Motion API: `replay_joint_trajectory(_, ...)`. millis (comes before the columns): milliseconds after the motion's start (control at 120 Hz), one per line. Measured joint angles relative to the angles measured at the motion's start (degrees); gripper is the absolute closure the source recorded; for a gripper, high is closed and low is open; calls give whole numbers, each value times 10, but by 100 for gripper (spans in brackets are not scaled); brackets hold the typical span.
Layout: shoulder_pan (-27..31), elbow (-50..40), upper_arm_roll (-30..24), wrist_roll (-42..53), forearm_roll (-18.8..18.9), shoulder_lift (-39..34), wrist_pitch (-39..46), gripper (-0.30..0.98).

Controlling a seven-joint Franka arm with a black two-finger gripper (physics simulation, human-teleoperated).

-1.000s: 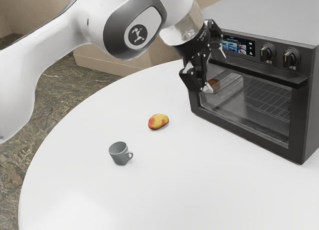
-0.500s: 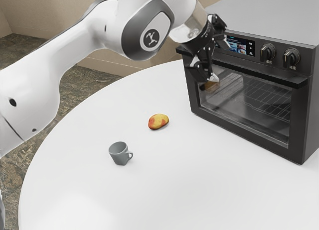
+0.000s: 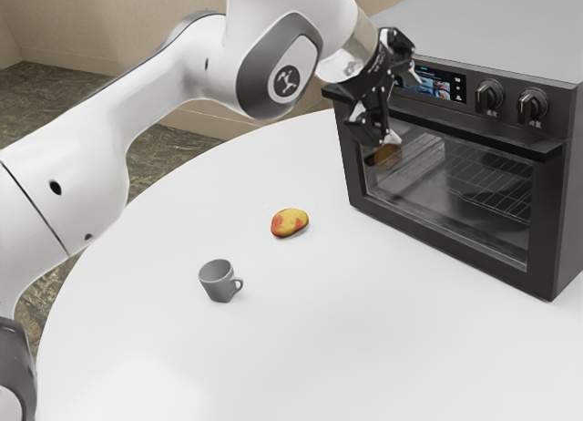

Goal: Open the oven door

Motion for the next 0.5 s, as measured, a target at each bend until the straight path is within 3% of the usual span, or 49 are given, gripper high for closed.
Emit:
replay_joint_trajectory(442, 1, -41, 16, 12, -16, 22, 9, 0)
replay_joint_trajectory(500, -4, -82, 29, 13, -21, -3, 15, 0)
